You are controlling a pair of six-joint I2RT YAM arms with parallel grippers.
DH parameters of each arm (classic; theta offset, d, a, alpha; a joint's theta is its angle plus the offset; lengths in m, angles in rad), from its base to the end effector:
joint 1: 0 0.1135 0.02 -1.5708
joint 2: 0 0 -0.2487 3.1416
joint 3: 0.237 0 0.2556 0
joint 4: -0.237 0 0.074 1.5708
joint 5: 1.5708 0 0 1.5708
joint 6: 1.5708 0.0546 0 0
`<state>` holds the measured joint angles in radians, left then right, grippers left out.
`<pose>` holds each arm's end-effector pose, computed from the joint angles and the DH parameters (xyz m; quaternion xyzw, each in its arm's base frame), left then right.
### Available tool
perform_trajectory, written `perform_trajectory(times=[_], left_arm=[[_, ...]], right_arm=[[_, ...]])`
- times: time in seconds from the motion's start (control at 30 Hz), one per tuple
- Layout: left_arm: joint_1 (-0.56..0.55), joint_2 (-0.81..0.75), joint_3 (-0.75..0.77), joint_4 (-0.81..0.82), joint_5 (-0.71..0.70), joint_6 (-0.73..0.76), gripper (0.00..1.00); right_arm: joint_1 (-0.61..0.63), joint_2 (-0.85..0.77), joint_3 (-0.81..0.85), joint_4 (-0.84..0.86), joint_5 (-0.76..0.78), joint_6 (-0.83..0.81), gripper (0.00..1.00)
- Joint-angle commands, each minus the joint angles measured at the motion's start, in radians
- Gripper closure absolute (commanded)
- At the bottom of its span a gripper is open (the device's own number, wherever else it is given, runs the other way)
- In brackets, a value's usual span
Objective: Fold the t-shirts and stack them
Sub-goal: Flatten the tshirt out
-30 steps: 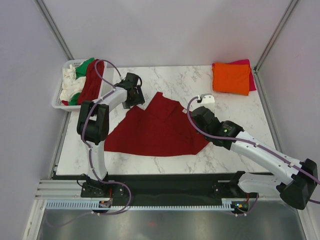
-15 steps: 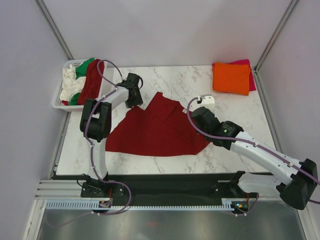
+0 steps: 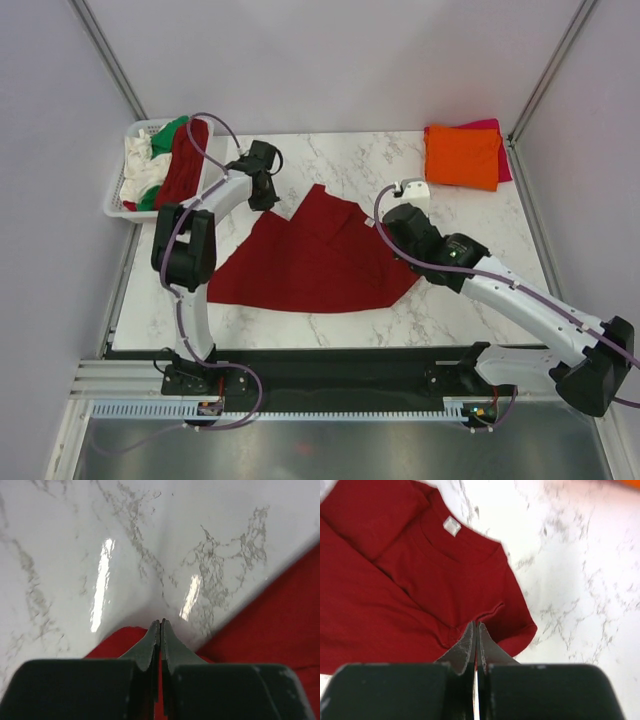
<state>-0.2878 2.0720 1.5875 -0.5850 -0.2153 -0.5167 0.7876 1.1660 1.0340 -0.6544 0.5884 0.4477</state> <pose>0.4334 -0.1161 0.1573 -0.1365 0.9538 -0.0008 0.2677 0.2053 0.1633 0.2844 -0.0403 0.8904 -0.0066 0.4534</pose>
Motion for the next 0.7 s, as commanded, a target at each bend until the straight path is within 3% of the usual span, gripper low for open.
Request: perform_trajectory(times=[0.0, 0.27, 0.47, 0.67], left_arm=[[-0.008, -0.301, 0.008, -0.076, -0.071, 0.035, 0.98], [-0.027, -0.798, 0.063, -0.182, -0.107, 0.131, 0.98], [-0.031, -1.134, 0.127, -0.182, -0.045, 0.208, 0.98], [-0.031, -1.303, 0.176, -0.176, 0.020, 0.230, 0.98]], right_arm=[[-0.005, -0.012, 0.190, 0.009, 0.069, -0.059, 1.00], [-0.007, -0.174, 0.504, 0.001, 0.151, -0.234, 1.00], [-0.007, -0.481, 0.531, 0.188, 0.079, -0.392, 1.00], [-0.007, -0.670, 0.523, 0.305, -0.139, -0.489, 1.00]])
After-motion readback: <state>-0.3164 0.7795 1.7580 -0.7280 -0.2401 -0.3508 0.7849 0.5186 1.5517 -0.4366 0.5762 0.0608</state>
